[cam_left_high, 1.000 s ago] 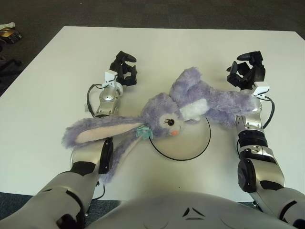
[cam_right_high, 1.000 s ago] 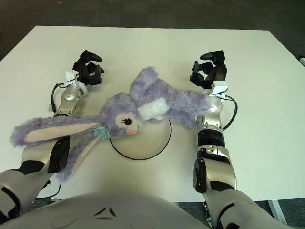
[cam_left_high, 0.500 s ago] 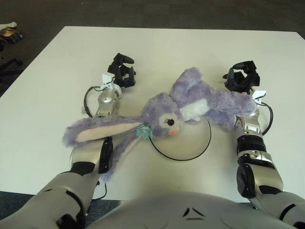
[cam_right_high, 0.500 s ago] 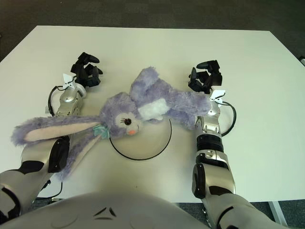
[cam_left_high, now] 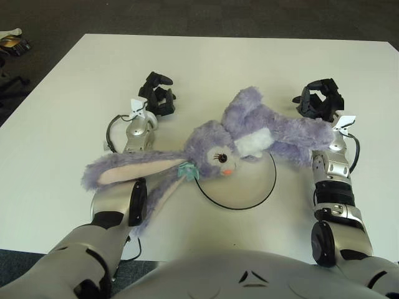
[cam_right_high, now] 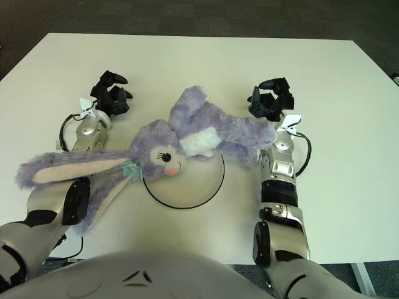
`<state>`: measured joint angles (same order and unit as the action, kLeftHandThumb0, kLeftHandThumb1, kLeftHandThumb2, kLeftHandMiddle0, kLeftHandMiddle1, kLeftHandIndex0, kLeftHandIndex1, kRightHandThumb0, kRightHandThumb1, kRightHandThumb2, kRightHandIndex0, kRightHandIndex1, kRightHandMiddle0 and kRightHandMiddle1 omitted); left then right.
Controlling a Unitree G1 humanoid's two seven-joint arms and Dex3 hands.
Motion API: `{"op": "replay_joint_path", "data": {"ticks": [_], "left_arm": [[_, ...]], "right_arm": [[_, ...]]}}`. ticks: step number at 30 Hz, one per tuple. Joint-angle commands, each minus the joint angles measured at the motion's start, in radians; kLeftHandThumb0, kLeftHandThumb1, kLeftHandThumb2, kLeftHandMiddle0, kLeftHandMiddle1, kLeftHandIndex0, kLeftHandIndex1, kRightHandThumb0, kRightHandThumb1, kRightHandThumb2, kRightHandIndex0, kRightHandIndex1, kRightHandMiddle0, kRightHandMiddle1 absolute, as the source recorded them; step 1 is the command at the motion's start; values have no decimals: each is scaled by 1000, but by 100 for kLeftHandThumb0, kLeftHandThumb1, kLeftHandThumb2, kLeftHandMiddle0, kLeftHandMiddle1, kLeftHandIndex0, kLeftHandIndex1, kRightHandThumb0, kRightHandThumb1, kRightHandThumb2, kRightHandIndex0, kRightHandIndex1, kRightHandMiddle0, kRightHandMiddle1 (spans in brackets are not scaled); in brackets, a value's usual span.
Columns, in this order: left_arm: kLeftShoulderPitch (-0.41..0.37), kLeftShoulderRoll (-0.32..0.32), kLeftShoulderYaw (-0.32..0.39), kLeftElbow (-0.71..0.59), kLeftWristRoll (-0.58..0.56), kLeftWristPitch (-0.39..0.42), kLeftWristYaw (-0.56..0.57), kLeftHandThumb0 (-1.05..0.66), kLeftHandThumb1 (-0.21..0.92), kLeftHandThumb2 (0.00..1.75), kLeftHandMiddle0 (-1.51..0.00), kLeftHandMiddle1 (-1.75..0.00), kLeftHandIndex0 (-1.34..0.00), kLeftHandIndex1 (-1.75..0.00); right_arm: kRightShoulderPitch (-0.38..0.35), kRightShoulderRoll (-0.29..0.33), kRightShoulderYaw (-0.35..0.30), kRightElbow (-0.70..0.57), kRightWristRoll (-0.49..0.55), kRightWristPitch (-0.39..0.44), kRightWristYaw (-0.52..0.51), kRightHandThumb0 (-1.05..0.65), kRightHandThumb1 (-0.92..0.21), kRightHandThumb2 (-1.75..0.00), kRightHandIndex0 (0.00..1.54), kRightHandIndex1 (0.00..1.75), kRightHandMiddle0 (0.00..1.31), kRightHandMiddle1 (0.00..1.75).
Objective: Put the doll into the plate.
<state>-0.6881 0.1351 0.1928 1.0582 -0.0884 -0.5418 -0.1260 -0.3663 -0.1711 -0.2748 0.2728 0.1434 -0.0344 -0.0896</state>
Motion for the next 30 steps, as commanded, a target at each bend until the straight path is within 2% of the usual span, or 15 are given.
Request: {"op": "replay_joint_path", "data": {"ticks": [1, 3, 6, 9, 14, 24, 30], "left_arm": [[12, 7, -5, 2, 8, -13, 2, -1, 33, 131, -49, -175, -47, -175], [14, 6, -8, 1, 12, -12, 7, -1, 33, 131, -49, -175, -47, -175], [15, 6, -9, -1, 13, -7, 7, -1, 33, 131, -49, -175, -47, -175], [18, 6, -7, -5, 8, 3, -1, -1, 34, 131, -49, -175, -47, -175], [24, 5, -3, -6, -1, -7, -16, -1, 34, 130, -48, -175, -46, -175], [31, 0, -4, -3, -3, -39, -19, -1, 35, 129, -48, -175, -46, -175], [48, -7, -8, -10, -1, -48, -16, -1, 35, 129, -48, -175, -46, -175]], "right_arm": [[32, -9, -7, -108, 29, 144, -7, -1, -55, -94, 52, 143, 37, 175], [45, -10, -10, -171, 36, 230, -12, -1, -55, -94, 51, 144, 37, 175], [55, -10, -12, -229, 38, 311, -18, -1, -55, -94, 49, 145, 38, 175], [63, -16, -12, -271, 40, 378, -14, -1, -55, -94, 47, 146, 39, 175], [74, -25, -13, -317, 40, 440, 6, -1, -56, -94, 45, 147, 40, 175], [93, -29, -21, -343, 51, 482, 50, -1, -58, -92, 43, 150, 36, 175], [99, -14, -21, -290, 47, 443, 65, -1, -60, -91, 43, 152, 34, 175]]}}
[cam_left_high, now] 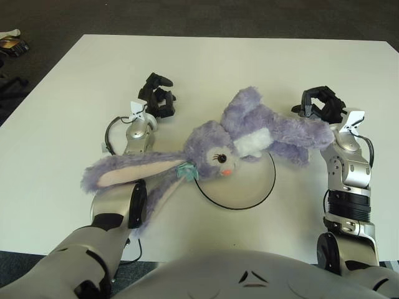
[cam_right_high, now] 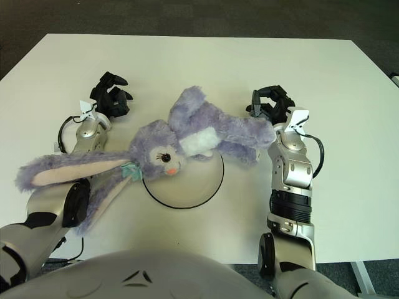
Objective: Put the doll into the plate.
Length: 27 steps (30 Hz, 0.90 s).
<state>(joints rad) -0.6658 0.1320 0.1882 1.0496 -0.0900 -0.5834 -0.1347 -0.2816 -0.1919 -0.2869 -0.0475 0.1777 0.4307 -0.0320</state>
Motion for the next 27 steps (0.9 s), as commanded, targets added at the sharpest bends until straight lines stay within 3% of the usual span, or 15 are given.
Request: {"op": "replay_joint_path", "data": {"ticks": [1, 27], "left_arm": [[26, -4, -4, -2, 2, -7, -6, -1, 35, 129, -48, -175, -46, -175], [53, -26, -32, -35, 31, -3, 35, -1, 33, 131, -49, -175, -47, -175]], "right_arm": [[13, 7, -9, 36, 11, -26, 9, -1, -60, -91, 43, 152, 33, 175], [-8, -2, -29, 220, 6, -199, 56, -1, -60, -88, 50, 144, 32, 175]]}}
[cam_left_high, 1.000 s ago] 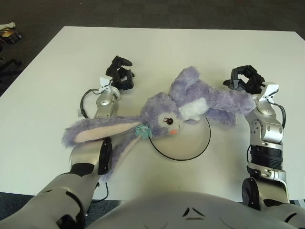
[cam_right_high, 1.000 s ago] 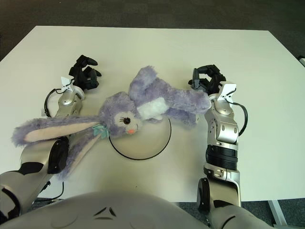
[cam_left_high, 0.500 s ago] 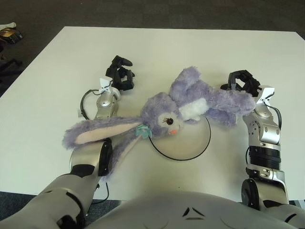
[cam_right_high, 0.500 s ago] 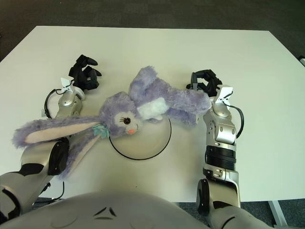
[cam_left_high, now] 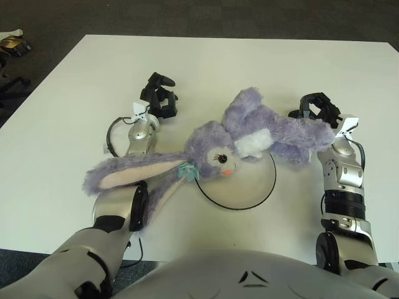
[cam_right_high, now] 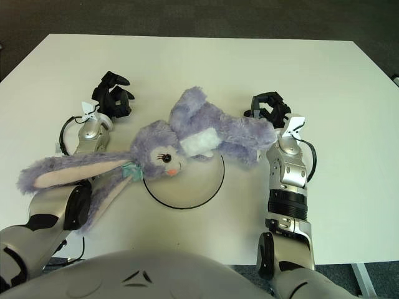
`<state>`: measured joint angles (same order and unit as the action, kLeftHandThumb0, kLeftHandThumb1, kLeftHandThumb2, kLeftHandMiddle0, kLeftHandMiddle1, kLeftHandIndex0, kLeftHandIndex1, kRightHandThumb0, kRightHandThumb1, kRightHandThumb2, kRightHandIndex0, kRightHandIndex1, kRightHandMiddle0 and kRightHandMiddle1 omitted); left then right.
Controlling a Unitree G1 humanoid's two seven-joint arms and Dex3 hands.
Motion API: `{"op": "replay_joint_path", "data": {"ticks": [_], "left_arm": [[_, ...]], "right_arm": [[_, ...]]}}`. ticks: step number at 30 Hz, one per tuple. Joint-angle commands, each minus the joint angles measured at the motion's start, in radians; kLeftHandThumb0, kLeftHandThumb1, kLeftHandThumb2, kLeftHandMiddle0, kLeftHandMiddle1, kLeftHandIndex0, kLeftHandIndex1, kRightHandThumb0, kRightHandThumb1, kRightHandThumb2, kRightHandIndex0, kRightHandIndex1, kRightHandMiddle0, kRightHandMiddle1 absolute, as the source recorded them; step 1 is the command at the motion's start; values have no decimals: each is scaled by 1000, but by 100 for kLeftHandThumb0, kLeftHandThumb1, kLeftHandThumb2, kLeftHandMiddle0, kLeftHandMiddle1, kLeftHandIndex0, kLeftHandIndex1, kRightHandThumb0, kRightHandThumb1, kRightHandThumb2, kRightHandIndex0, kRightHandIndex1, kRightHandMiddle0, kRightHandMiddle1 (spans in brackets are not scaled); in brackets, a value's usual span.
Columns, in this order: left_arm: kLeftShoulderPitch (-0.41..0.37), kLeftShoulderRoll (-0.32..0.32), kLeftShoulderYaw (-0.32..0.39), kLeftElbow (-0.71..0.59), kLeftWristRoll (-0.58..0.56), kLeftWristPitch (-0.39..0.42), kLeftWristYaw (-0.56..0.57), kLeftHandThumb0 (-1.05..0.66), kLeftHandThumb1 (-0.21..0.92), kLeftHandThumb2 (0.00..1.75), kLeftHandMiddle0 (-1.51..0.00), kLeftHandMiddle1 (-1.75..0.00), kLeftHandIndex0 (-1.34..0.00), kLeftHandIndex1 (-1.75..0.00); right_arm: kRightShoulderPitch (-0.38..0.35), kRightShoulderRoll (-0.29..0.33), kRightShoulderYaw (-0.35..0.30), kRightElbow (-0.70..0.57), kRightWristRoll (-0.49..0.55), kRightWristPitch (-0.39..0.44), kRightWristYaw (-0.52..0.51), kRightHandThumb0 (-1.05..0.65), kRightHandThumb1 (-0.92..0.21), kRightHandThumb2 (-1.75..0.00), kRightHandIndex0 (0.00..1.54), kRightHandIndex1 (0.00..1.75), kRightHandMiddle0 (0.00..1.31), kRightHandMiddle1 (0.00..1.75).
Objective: Put the doll into the plate.
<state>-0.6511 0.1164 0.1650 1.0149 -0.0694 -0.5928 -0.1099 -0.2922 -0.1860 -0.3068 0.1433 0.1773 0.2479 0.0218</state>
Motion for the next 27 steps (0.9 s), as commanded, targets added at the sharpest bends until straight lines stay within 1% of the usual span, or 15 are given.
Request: {"op": "replay_joint_path", "data": {"ticks": [1, 5, 9, 13, 17, 27], "left_arm": [[39, -11, -10, -2, 12, 6, 11, -1, 33, 131, -49, -175, -47, -175], [46, -10, -16, -11, 11, 10, 3, -1, 33, 132, -49, -175, -48, -175], [50, -9, -21, -16, 15, 4, 8, -1, 32, 132, -50, -175, -48, -175], [52, -12, -20, -19, 15, 1, 11, -1, 32, 132, -50, -175, -48, -175], [54, -14, -17, -24, 8, 11, 4, -1, 32, 132, -50, -175, -48, -175], [61, -13, -19, -29, 10, 16, 2, -1, 32, 132, -50, -175, -48, -175]], "right_arm": [[3, -8, -9, 31, 6, -20, 3, -1, -60, -88, 50, 143, 33, 175], [2, -8, -12, 46, 6, -45, -1, -1, -60, -88, 50, 144, 32, 175], [0, -5, -14, 60, 7, -66, -3, -1, -56, -93, 53, 144, 33, 175], [-4, 7, -14, 99, 9, -122, 2, -1, -52, -99, 56, 146, 34, 175], [-20, 22, -13, 199, -1, -251, 3, -1, -47, -105, 60, 148, 34, 175], [-48, 26, -8, 348, -14, -459, -6, -1, -40, -116, 67, 151, 34, 175]]}}
